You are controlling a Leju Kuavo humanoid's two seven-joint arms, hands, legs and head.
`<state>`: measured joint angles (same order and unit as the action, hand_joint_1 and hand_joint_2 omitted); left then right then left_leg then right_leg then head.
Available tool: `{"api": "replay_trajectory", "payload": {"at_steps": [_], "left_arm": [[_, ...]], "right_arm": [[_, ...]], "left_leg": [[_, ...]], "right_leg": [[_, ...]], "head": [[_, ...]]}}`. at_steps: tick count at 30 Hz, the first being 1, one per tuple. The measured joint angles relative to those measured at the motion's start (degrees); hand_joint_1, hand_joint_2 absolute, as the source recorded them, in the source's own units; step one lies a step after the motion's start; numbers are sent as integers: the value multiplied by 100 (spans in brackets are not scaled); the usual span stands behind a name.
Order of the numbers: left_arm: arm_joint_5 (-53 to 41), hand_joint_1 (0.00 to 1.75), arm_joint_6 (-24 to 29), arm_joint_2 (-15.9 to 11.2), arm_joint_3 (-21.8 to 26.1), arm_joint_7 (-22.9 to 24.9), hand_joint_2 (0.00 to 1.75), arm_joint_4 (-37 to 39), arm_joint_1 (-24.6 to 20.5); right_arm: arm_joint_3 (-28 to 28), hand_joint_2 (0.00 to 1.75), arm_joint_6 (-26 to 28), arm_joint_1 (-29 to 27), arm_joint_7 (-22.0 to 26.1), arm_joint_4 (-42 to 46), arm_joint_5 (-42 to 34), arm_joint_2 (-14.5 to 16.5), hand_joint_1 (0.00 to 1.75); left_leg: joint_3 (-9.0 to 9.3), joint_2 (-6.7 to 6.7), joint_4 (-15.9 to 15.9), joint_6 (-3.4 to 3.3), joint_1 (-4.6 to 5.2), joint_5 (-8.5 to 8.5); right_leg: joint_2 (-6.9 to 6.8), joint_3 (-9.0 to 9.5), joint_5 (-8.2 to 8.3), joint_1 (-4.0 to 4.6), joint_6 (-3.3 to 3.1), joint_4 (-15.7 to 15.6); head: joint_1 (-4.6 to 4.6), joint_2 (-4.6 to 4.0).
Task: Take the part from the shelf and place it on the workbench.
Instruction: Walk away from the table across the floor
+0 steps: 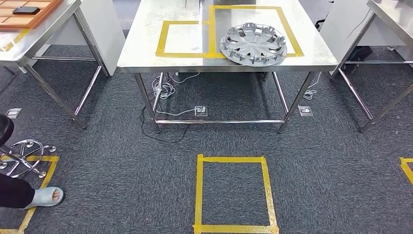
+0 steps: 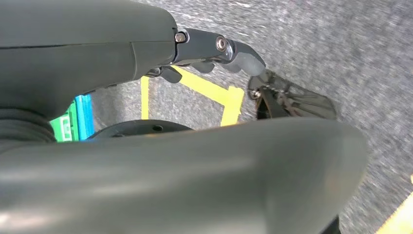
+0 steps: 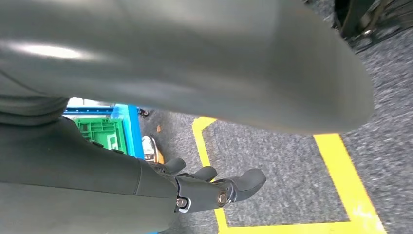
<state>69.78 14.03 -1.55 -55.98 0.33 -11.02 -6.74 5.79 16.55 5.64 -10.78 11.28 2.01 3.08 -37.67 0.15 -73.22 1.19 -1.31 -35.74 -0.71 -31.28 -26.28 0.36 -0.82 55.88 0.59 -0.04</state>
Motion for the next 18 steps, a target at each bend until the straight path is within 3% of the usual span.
{"api": "replay_trajectory", "payload": {"at_steps": [1, 4, 6, 8, 10, 12, 14, 15, 16, 18], "left_arm": [[-1, 0, 16, 9, -2, -4, 0, 0, 2], [1, 0, -27, 11, -4, -4, 0, 0, -15], [8, 0, -62, 7, -4, 2, 0, 0, -21], [18, 0, -69, 10, -5, 13, 0, 0, -6], [27, 0, -67, 8, -6, 23, 0, 1, 0], [33, 0, -64, 4, -6, 26, 0, 2, -3], [35, 0, -58, 6, -7, 25, 0, 2, 3], [36, 0, -53, 7, -7, 23, 0, 2, 6], [37, 0, -52, 8, -7, 21, 0, 2, 7], [39, 0, -59, 8, -7, 16, 0, 2, 2]], "right_arm": [[0, 0, 0, -1, -2, -2, -8, 1, 0], [0, 0, 0, 1, -2, -4, -16, 2, 0], [0, 0, 0, 4, -1, -5, -19, 3, 0], [0, 0, 0, 2, 3, -8, -19, -1, 0], [0, 0, 1, -3, 6, -11, -20, -11, 0], [0, 0, 2, -8, 4, -15, -25, -18, 0], [0, 0, 2, -13, -14, -22, -28, -19, 0], [0, 0, 2, -16, -29, -25, -28, -20, 0], [0, 0, 2, -19, -42, -27, -28, -23, 0], [0, 0, 2, -20, -52, -29, -27, -29, 0]], "left_leg": [[130, 0, 94, -9, 1, 46], [882, -33, 1217, -77, 15, 373], [1082, -58, 1625, -135, 47, 436], [1051, -20, 1651, -208, 66, 480], [1015, 57, 1675, -290, 47, 555], [942, 144, 1685, -343, 33, 626], [852, 243, 1676, -349, 37, 681], [813, 298, 1667, -343, 36, 702], [783, 355, 1657, -335, 33, 716], [783, 459, 1637, -313, 29, 732]], "right_leg": [[0, -44, 43, 10, 4, 15], [27, -183, 162, 36, 53, 113], [43, -280, 225, 43, 119, 170], [72, -335, 282, 23, 190, 170], [100, -440, 169, -3, 270, 319], [104, -669, -249, -42, 356, 910], [102, -874, -649, -87, 422, 1631], [97, -857, -704, -103, 442, 1763], [82, -730, -653, -115, 454, 1671], [-65, -226, -377, -123, 447, 951]], "head": [[-16, 0], [-55, 0], [-44, 0], [-20, 0], [1, 0], [70, 0], [136, 0], [154, 0], [172, 0], [212, 0]]}}
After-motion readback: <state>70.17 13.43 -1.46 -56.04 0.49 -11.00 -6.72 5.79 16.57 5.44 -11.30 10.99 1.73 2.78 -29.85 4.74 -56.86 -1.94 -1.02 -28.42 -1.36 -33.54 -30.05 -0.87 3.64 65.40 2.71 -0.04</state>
